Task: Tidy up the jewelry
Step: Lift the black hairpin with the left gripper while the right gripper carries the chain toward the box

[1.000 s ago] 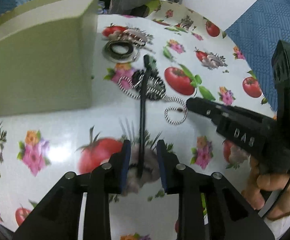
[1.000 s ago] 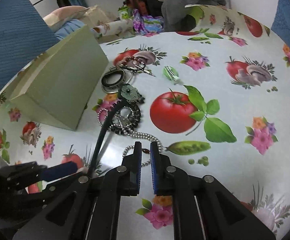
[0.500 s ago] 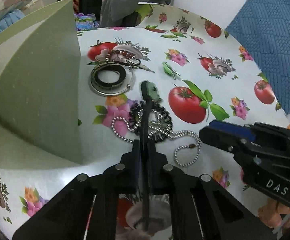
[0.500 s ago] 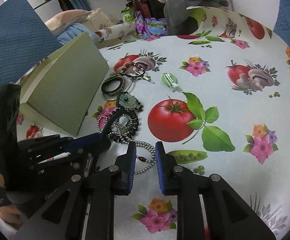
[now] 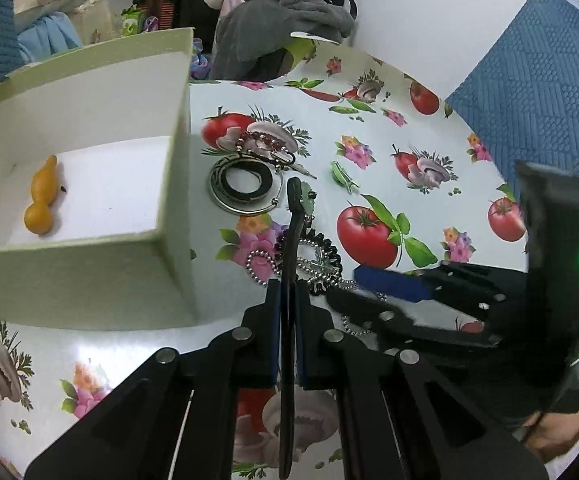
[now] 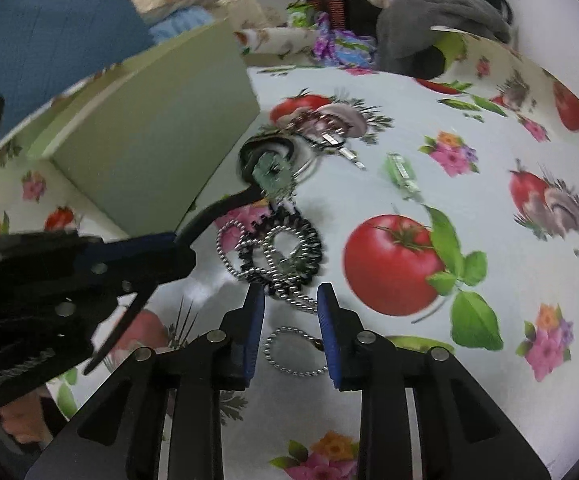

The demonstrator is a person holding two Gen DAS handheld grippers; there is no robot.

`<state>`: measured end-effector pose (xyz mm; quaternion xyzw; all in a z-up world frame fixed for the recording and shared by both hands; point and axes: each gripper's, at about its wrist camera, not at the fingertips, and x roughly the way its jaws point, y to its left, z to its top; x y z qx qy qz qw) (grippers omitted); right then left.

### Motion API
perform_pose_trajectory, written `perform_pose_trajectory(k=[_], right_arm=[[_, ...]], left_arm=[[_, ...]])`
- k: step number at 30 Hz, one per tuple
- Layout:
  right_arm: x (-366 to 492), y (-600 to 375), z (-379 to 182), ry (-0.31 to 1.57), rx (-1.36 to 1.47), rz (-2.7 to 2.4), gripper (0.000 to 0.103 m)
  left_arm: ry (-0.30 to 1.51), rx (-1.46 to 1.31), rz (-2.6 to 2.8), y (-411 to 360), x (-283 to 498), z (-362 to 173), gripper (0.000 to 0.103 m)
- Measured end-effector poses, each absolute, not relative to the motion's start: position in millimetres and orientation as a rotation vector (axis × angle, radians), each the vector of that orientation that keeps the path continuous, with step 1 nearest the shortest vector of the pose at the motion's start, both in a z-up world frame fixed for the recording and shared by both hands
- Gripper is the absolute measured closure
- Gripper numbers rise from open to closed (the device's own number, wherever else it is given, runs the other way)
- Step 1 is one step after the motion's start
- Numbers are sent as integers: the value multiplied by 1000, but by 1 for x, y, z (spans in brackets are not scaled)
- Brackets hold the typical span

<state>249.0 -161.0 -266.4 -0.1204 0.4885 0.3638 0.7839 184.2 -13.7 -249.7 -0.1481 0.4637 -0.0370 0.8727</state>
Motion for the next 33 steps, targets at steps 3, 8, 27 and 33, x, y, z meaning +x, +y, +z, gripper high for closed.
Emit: perform_pose_trajectory(k=[3, 8, 27, 33], right_arm=[[240, -150, -270, 1004, -361, 780, 80], [245, -156, -272, 1052, -305, 755, 101], [240, -178, -155, 960, -56, 641, 101], [238, -169, -97, 899, -59, 616, 101]], left_arm=[[960, -326, -72, -11, 182, -246, 97], [944, -346, -66, -8, 178, -239, 97], [895, -427, -74, 15, 164, -158, 97], [870, -419, -67, 31, 166, -115, 97]])
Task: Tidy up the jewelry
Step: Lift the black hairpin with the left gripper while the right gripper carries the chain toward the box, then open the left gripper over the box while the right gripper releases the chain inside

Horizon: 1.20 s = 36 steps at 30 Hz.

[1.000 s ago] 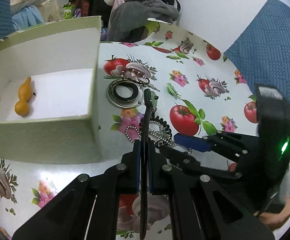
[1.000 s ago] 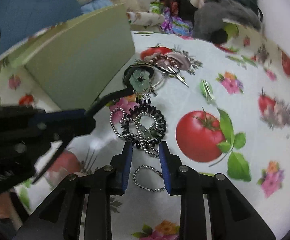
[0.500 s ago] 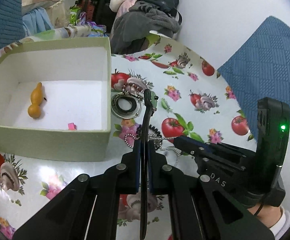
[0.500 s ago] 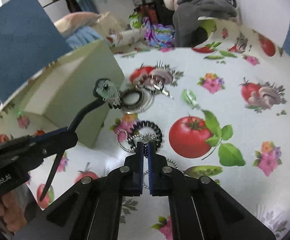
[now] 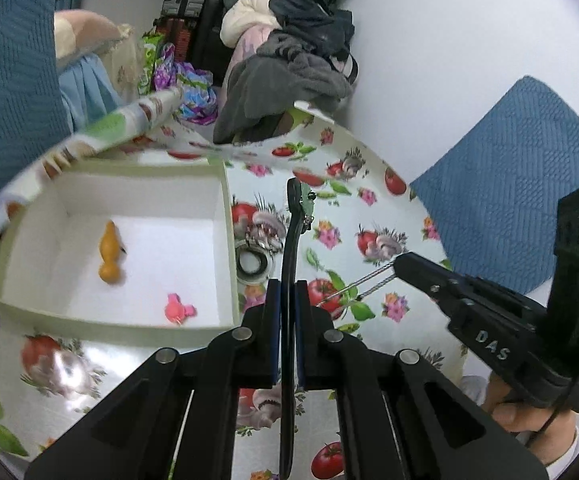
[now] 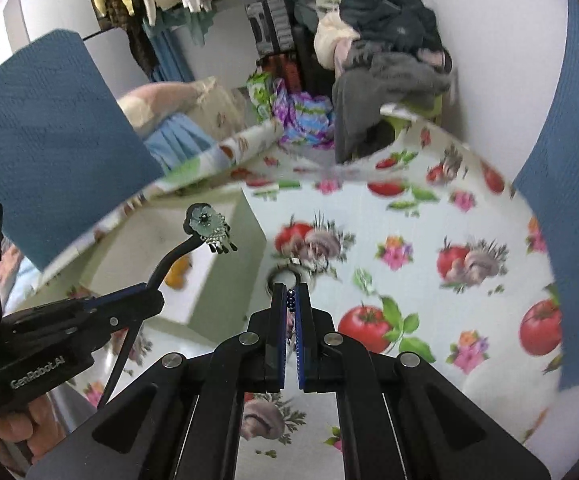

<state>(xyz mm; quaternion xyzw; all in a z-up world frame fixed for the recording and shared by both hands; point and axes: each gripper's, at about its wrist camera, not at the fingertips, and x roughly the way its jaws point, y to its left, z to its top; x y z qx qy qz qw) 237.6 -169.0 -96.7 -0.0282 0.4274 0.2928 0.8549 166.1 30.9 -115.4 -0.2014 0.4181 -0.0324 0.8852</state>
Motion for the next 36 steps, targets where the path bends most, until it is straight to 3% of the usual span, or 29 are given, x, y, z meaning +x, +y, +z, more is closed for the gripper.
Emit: perform_pose_trajectory(k=[9, 20, 27, 36], right_arm=[[239, -140, -3, 773, -63, 609, 101], [246, -91, 54, 706, -58, 672, 101], [249, -47, 38, 755, -86, 707, 101], [258, -9, -41, 931, -145, 709, 101]], left_arm=[[818, -389, -66, 68, 175, -51, 97], [816, -376, -33, 124, 183, -22, 97], [862, -384, -10, 151, 186, -43, 97], [980, -438, 0, 173, 186, -107, 97]])
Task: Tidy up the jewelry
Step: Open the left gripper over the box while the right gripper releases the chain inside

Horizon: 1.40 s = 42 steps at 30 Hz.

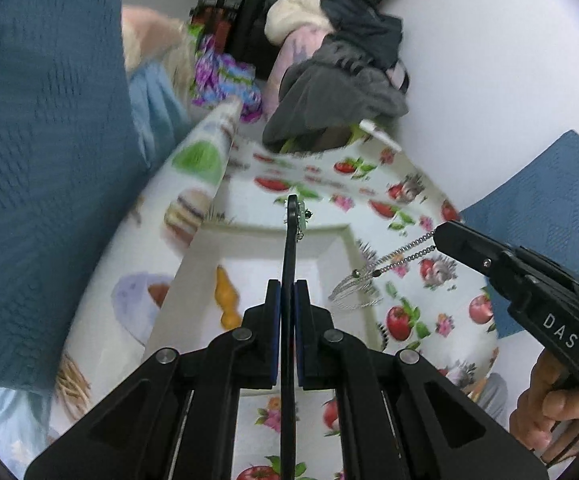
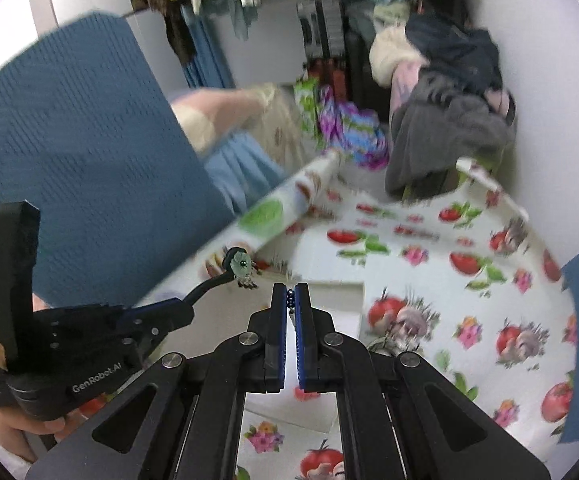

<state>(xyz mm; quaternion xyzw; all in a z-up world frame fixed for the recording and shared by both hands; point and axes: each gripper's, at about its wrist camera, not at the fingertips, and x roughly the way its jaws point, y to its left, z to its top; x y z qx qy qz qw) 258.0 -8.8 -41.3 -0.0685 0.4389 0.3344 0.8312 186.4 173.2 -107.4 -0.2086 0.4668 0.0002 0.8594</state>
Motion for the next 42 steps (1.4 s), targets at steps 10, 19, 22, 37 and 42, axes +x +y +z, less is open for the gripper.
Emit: perform_pose_trajectory(k=[10, 19, 22, 37, 42], right_arm=[[263, 1, -122, 1100, -200, 667, 101], [265, -9, -137, 1154, -157, 680, 99], [263, -10, -124, 1138, -168, 687, 97], [217, -42, -36, 942, -173, 735, 93], [195, -64, -21, 894, -202, 720, 93]], left_arm=[[1090, -469, -23, 171, 187, -166, 97], [1099, -442, -4, 170, 189, -162, 96], [1097, -439, 3, 170, 186, -151, 87], [881, -363, 69, 142, 133, -51, 67], [827, -358, 76, 127, 114, -33, 67]])
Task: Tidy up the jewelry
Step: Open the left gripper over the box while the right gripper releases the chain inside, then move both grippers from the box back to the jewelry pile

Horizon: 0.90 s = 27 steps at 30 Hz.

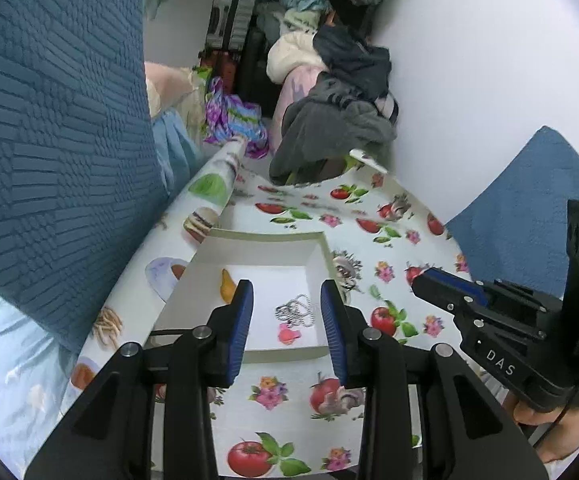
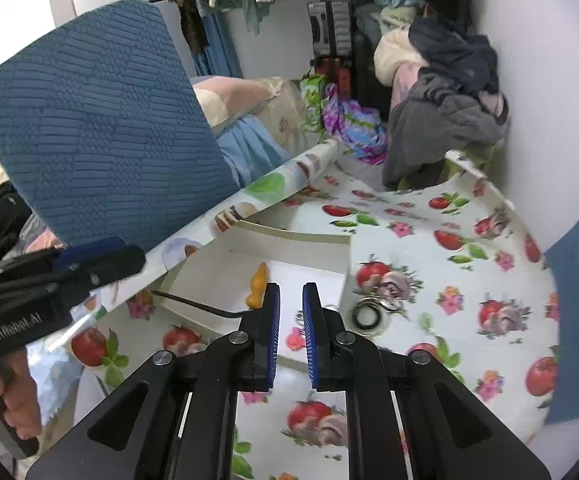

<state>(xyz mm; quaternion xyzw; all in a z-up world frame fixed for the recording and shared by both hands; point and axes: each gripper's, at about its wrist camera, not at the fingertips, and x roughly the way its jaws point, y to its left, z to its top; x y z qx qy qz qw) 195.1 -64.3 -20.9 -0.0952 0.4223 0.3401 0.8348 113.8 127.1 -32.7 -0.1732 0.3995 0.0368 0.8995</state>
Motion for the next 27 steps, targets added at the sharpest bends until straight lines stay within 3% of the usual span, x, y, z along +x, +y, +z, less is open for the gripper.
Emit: perform_pose_trajectory(k=[13, 27], right_arm=[[182, -128, -19, 824, -169, 653, 93], [197, -189, -83, 838, -148, 590, 92]], left_arm=[[768, -359, 26, 75, 106, -40, 67], [811, -362, -23, 24, 121, -99, 67]])
